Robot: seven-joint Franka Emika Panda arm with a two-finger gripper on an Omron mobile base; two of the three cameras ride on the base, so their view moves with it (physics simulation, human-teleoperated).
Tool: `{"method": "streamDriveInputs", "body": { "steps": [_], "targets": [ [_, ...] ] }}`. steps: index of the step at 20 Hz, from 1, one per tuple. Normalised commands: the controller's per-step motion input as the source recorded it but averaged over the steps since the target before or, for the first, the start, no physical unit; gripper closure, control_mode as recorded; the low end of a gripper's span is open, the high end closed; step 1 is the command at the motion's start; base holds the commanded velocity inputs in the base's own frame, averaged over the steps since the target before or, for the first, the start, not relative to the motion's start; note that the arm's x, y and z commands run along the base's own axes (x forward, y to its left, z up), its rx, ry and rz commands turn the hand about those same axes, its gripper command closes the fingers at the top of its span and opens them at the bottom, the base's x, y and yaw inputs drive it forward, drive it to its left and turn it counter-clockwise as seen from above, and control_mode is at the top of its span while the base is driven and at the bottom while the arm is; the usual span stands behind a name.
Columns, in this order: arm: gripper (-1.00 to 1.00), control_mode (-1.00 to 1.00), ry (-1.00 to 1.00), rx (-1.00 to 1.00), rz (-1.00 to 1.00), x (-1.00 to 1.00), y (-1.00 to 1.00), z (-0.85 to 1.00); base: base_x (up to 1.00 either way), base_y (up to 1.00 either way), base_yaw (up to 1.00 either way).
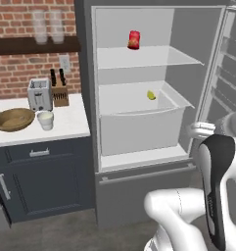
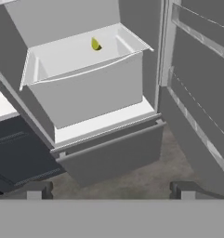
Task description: Grab a lemon wedge from the fridge and one ice cube from the ice bowl, and put them in the glass of lemonade.
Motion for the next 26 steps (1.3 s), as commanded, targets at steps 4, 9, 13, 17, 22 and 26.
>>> {"method": "streamDriveInputs", "body": {
  "steps": [4,9,13,17,22,26],
  "targets": [
    [-1.00,1.00,0.00,0.00,0.00,0.00,0.00,0.00,0.19,-0.03,0.07],
    [-1.00,1.00,0.00,0.00,0.00,0.00,0.00,0.00,0.61,0.00,0.06],
    [-1.00,1.00,0.00,0.00,0.00,0.00,0.00,0.00,0.82,-0.03,0.05],
    [-1.00,1.00,0.00,0.00,0.00,0.00,0.00,0.00,0.80,-0.06,0.06],
    [-1.00,1.00,0.00,0.00,0.00,0.00,0.00,0.00,0.60,-0.10,0.08],
    [-1.00,-1.00,0.00,0.00,0.03,0.19,-0.14,-0.16,0.19,-0.10,0.03]
  ]
}}
